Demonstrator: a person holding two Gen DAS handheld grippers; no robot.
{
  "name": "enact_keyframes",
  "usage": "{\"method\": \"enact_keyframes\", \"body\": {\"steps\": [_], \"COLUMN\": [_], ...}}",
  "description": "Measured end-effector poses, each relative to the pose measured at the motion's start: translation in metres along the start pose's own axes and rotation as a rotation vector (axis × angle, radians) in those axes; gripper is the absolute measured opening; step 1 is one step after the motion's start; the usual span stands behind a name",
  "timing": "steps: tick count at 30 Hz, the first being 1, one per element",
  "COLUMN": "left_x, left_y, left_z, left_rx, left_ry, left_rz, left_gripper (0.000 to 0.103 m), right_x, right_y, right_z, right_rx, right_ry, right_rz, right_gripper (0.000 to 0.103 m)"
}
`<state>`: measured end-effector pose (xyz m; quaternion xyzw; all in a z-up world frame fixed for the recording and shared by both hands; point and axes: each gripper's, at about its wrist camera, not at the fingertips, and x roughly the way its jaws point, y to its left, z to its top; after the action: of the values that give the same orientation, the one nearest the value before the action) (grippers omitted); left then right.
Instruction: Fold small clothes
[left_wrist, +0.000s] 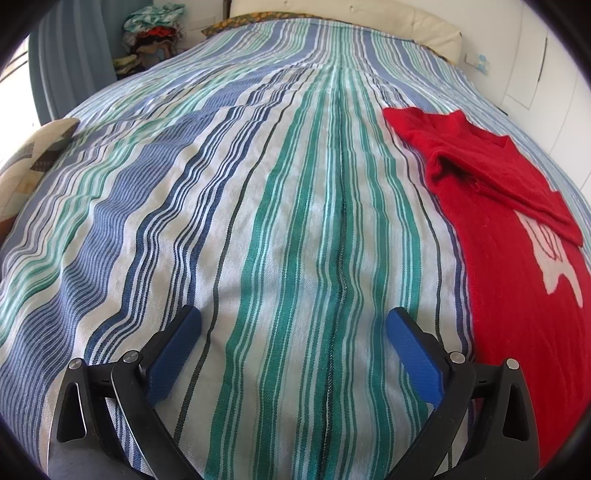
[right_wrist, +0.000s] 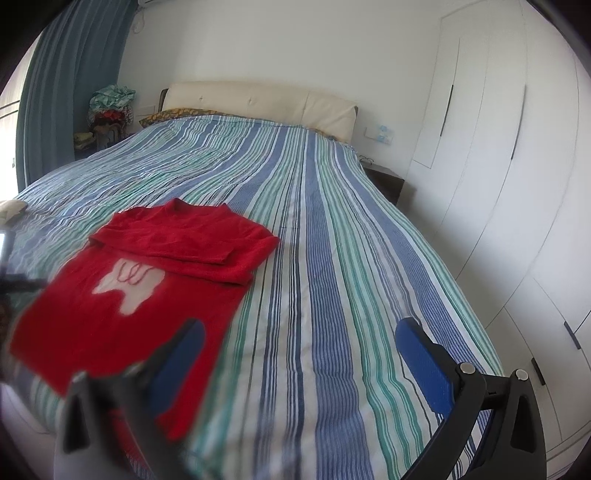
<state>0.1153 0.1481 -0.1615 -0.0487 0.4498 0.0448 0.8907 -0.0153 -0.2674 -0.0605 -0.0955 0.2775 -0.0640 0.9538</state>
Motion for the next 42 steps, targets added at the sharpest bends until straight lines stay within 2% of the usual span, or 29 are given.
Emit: {"method": "enact_keyframes", "body": {"steps": [14, 42], "left_x": [0.000, 0.001], "left_y": [0.000, -0.002], "left_z": [0.000, 0.000], "left_rx": [0.001, 0.003], "left_ry": [0.001, 0.003], "left_rz": [0.000, 0.001], "left_gripper": [0.101, 0.102], "right_x": [0.002, 0.010], "right_y": [0.021, 0.025], "right_z": [-0.011, -0.017], "right_rx": [-0.025, -0.028], "right_ry": [0.027, 0.066], "right_rz": [0.065, 0.069], "right_gripper": [0.102, 0.102]}}
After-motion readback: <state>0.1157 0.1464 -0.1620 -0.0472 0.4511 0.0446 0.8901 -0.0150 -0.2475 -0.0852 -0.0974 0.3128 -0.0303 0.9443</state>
